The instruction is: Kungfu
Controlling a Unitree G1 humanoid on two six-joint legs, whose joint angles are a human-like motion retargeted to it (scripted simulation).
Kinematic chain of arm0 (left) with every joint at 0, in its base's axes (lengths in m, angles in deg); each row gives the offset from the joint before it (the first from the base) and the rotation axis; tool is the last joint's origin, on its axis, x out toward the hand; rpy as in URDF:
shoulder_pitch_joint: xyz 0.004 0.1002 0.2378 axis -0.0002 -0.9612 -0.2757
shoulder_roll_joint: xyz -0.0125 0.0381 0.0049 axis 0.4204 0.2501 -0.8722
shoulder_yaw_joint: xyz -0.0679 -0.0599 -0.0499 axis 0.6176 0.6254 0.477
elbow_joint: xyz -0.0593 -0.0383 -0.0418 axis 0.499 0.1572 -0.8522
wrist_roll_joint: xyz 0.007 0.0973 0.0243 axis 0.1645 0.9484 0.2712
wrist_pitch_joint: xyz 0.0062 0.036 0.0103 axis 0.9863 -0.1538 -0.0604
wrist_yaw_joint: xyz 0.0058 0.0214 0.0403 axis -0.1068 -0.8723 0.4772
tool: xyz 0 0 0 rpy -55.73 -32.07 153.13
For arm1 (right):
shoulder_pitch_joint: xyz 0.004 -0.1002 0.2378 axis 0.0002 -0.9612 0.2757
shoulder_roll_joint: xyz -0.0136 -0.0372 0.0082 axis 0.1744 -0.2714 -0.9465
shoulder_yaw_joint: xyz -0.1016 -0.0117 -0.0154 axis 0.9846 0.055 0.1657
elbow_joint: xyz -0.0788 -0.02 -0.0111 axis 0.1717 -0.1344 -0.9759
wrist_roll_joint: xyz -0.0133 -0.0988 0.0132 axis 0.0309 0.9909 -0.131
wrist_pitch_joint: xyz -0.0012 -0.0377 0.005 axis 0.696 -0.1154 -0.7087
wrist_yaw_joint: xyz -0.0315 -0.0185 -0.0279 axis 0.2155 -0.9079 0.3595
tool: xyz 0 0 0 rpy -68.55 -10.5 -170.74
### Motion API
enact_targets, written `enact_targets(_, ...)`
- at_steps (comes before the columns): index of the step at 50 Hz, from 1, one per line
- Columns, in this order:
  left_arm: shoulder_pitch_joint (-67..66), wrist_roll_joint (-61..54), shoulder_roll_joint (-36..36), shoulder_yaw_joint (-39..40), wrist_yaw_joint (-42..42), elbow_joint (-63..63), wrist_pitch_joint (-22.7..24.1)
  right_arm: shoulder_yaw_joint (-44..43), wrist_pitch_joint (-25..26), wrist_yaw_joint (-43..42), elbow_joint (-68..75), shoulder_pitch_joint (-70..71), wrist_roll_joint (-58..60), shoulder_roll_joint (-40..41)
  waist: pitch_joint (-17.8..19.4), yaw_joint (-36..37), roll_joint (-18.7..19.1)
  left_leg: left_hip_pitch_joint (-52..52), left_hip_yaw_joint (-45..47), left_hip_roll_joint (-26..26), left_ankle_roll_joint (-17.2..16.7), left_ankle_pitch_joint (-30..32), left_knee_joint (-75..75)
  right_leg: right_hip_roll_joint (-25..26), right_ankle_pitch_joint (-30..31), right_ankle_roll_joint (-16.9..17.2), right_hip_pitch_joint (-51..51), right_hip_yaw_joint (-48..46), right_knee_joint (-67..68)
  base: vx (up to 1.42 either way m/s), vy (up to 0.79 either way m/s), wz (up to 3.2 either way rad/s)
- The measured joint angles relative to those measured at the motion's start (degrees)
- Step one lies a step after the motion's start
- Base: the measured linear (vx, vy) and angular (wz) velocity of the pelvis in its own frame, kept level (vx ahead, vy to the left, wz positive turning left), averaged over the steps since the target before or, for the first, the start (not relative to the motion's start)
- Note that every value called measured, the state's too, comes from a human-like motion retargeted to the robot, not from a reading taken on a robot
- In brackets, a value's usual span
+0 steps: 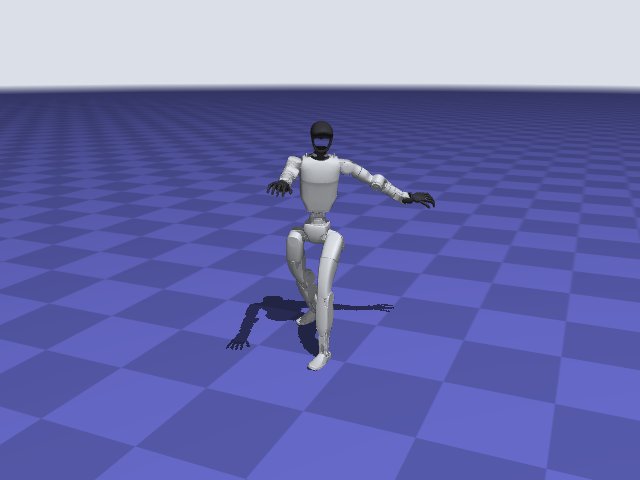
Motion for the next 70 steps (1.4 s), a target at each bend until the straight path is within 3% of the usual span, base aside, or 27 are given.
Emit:
enact_targets(2, -2.15, -4.83, 2.18, -1.27, 2.15, -3.50, -2.25, 2.08, -15.53, -1.63, -2.23, -0.77, -1.54, -1.46, 0.69, -0.32, 0.17, 0.29, -0.25, -0.40, -0.57, 1.49, -1.37, 1.29, -0.52, -0.17, 0.18, -0.02, 0.03, -0.08, -0.09, 0.95)
enact_targets(3, -4.04, -8.10, 1.70, -0.12, 4.09, -3.50, 0.57, -0.34, -19.16, -7.67, -4.02, -2.38, 0.62, -1.13, 0.51, -0.19, 0.34, 0.41, 0.03, -0.25, -0.91, 1.96, -1.82, 1.62, -1.06, -0.34, 0.10, 0.08, 0.09, -0.03, 0.00, 0.41)
enact_targets(5, -7.04, -11.97, 0.13, 2.31, 5.31, -3.50, 10.60, -2.54, -23.68, -23.55, -5.34, -4.96, 4.49, -0.22, -0.50, 0.78, 0.62, 0.27, 0.83, 0.28, -1.49, 2.66, -2.44, 1.53, -2.26, -0.57, -0.32, -0.07, 0.25, -0.02, 0.10, 0.00)
enact_targets(6, -7.64, -12.28, -0.34, 3.35, 6.44, -3.50, 12.08, -1.83, -25.17, -27.06, -5.22, -5.48, 5.15, -0.30, -0.88, 1.11, 0.60, 0.19, 1.05, 0.36, -1.63, 3.01, -2.69, 1.45, -2.55, -0.52, -0.40, -0.31, 0.30, -0.04, 0.10, -0.02)
enact_targets(7, -8.03, -12.08, -0.65, 4.20, 7.42, -3.50, 12.95, -1.45, -26.11, -29.05, -5.15, -6.03, 5.84, -0.37, -1.15, 1.31, 0.56, 0.23, 1.17, 0.33, -1.74, 3.38, -2.99, 1.43, -2.76, -0.47, -0.40, -0.53, 0.39, -0.04, 0.03, 0.18)
enact_targets(11, -5.48, -5.46, -0.14, 5.02, 9.73, -2.08, 12.98, -2.30, -23.27, -21.86, -5.72, -8.11, 6.15, -0.76, -0.85, 0.72, 0.07, 1.79, 1.31, -0.57, -1.77, 4.80, -4.64, 1.67, -2.65, -0.31, 0.56, -1.08, 0.69, 0.00, -0.05, 0.38)
enact_targets(15, 2.22, -4.97, -0.74, 1.88, 11.37, 5.74, 18.28, -0.98, -23.54, -20.13, -7.27, -8.99, 6.84, -0.80, -0.84, 1.03, -0.42, 2.63, 1.75, -0.50, -1.77, 4.80, -5.03, 1.30, -2.73, -0.55, 1.04, -0.84, 0.51, 0.00, -0.01, -0.06)
enact_targets(21, 18.53, -20.30, -4.56, -13.07, 3.62, 30.34, 35.88, 1.34, -26.51, -19.03, -13.29, -9.32, 8.19, -0.31, -0.65, 0.43, -0.31, 2.63, 0.34, 0.95, -1.54, 3.71, -3.99, 1.97, -2.43, -1.13, 0.62, 0.41, 0.70, -0.02, -0.07, -0.30)
enact_targets(25, 30.65, -28.62, -7.16, -28.59, -6.04, 49.95, 45.85, 2.94, -32.36, -7.37, -17.69, -9.91, 6.13, 1.63, -0.59, -1.48, -0.07, 2.76, 0.08, 1.59, -0.78, 2.81, -3.16, 1.69, -1.47, -0.91, 0.40, 1.25, 0.78, -0.03, -0.01, -0.38)
enact_targets(30, 44.17, -25.41, -8.96, -47.48, -19.97, 65.09, 48.06, 6.92, -30.99, 1.83, -25.61, -10.55, 5.10, 6.09, -0.44, -6.12, 1.60, 3.39, 1.71, 3.59, 0.97, 1.32, -2.40, 0.76, 0.95, -0.80, -0.51, 2.36, 0.68, -0.07, 0.02, -0.74)
enact_targets(35, 50.78, -18.19, -5.97, -58.72, -22.60, 71.10, 46.66, 14.32, -32.86, -6.06, -35.19, -10.17, 11.55, 9.15, 0.26, -11.57, 3.62, 5.23, 8.56, 9.03, 2.91, -1.47, -2.07, -1.96, 4.20, -0.84, -3.56, 4.92, 0.62, -0.19, 0.03, -1.50)
enact_targets(40, 50.77, -19.84, -2.15, -63.16, -20.14, 76.57, 52.45, 17.56, -35.95, -13.94, -41.41, -11.00, 14.34, 10.59, 1.28, -15.13, 4.91, 9.02, 18.42, 15.51, 3.80, -4.32, -2.58, -5.69, 7.35, -1.16, -8.84, 10.88, 1.34, -0.26, -0.02, -1.94)
enact_targets(43, 48.83, -19.76, -0.54, -62.60, -17.62, 79.89, 51.42, 18.12, -38.23, -15.92, -42.91, -11.93, 15.04, 10.52, 1.79, -16.70, 5.48, 11.87, 24.25, 18.45, 4.08, -5.32, -3.46, -8.27, 9.45, -1.96, -12.44, 11.75, 1.39, -0.33, -0.03, -2.06)
enact_targets(47, 44.92, -24.85, 0.67, -62.21, -15.65, 82.67, 51.31, 19.13, -37.88, -17.86, -44.86, -12.88, 15.22, 10.54, 2.28, -19.26, 7.14, 15.70, 32.26, 22.79, 3.33, -5.95, -4.70, -11.53, 14.00, -3.04, -17.50, 8.81, 1.42, -0.34, 0.01, -2.10)
enact_targets(51, 41.68, -26.56, 2.02, -60.69, -15.66, 84.71, 50.57, 19.80, -37.84, -16.75, -45.45, -14.44, 15.21, 11.58, 2.34, -22.45, 10.03, 18.32, 37.20, 27.16, 2.02, -5.31, -6.12, -14.85, 16.35, -6.91, -20.88, -1.68, 2.65, -0.41, -0.13, -1.92)
enact_targets(55, 38.00, -27.05, 1.73, -59.92, -14.73, 85.66, 50.07, 20.84, -37.94, -16.11, -45.49, -16.29, 15.83, 12.03, 2.87, -26.62, 10.94, 21.00, 39.58, 28.17, 1.01, -3.84, -6.83, -16.43, 21.38, -3.32, -24.78, 0.39, 3.24, -0.32, -0.30, -1.33)
enact_targets(60, 31.97, -28.59, 1.69, -58.58, -11.66, 88.27, 48.61, 22.64, -38.51, -14.45, -47.12, -18.60, 16.23, 11.71, 4.64, -29.62, 14.86, 23.35, 36.42, 30.39, -1.77, 1.85, -9.16, -15.66, 16.86, -3.96, -37.60, 9.15, 16.01, -0.37, -0.26, -1.46)
enact_targets(64, 28.11, -29.20, -1.70, -59.02, -13.56, 88.69, 48.80, 24.70, -39.19, -13.65, -47.04, -22.15, 13.70, 10.53, 3.03, -34.50, 13.25, 22.68, 29.12, 23.00, -1.77, 5.80, -12.61, -20.20, 11.49, -3.42, -50.81, 16.18, 27.82, -0.27, -0.22, -0.61)
enact_targets(67, 26.38, -26.53, -8.89, -62.41, -16.42, 85.56, 48.82, 23.97, -41.05, -15.51, -45.92, -27.98, 12.94, 9.11, 1.84, -39.18, 12.18, 22.77, 26.53, 20.15, -1.77, 6.03, -15.82, -23.20, 7.40, -2.92, -56.71, 17.18, 35.25, -0.18, -0.35, 0.15)
enact_targets(70, 26.49, -16.52, -24.42, -67.89, -13.09, 72.06, 50.75, 22.60, -44.23, -22.23, -41.61, -37.08, 15.87, 6.78, 0.89, -43.79, 13.18, 24.59, 27.21, 21.97, -1.77, 2.20, -19.84, -22.94, 1.87, -4.57, -58.59, 15.25, 41.54, -0.13, -0.62, 0.27)
